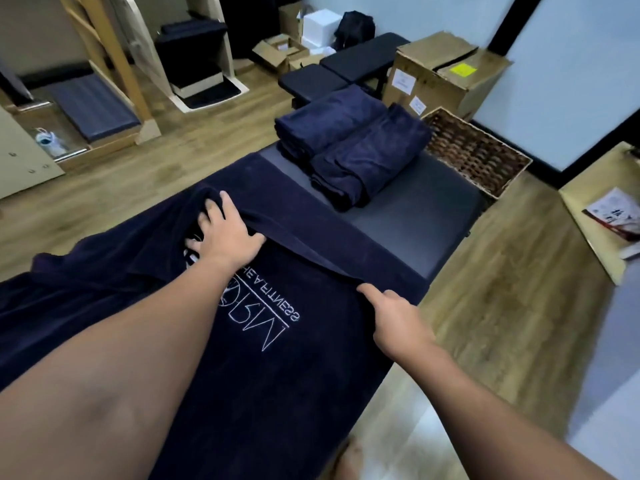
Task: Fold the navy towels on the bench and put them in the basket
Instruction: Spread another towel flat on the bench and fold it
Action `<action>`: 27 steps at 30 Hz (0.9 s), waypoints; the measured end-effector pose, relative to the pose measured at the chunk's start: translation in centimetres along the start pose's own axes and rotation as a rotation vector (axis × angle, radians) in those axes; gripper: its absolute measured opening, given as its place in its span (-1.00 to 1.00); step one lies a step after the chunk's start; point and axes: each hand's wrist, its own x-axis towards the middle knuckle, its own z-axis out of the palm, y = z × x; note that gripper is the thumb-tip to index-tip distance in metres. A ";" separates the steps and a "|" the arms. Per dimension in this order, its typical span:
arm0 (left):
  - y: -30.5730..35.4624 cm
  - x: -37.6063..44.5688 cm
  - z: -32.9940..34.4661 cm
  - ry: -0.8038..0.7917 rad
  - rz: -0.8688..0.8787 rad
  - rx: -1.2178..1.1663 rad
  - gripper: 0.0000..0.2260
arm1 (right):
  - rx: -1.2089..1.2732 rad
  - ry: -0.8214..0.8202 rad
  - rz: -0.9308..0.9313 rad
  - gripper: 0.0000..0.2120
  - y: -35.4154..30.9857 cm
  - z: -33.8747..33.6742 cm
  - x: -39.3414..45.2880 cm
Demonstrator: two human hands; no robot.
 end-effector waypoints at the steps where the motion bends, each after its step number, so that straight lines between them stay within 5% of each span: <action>1: 0.8 0.5 0.4 -0.002 0.005 0.009 -0.03 | -0.003 -0.007 0.004 -0.27 0.8 -0.2 0.7; 14: 11.7 5.7 6.1 -0.055 -0.013 0.116 -0.10 | -0.008 -0.125 -0.032 -0.19 12.4 -1.4 9.7; 19: 12.2 5.6 9.2 -0.282 0.114 0.191 -0.10 | -0.270 -0.084 0.039 -0.55 15.2 -1.7 11.5; 22: 11.1 3.9 10.5 -0.324 0.229 0.196 -0.16 | -0.170 -0.025 -0.152 -0.67 14.3 -1.3 12.0; 27: 8.1 -1.4 11.6 -0.322 0.248 0.330 -0.36 | -0.279 -0.206 -0.358 -0.66 10.2 -0.4 11.9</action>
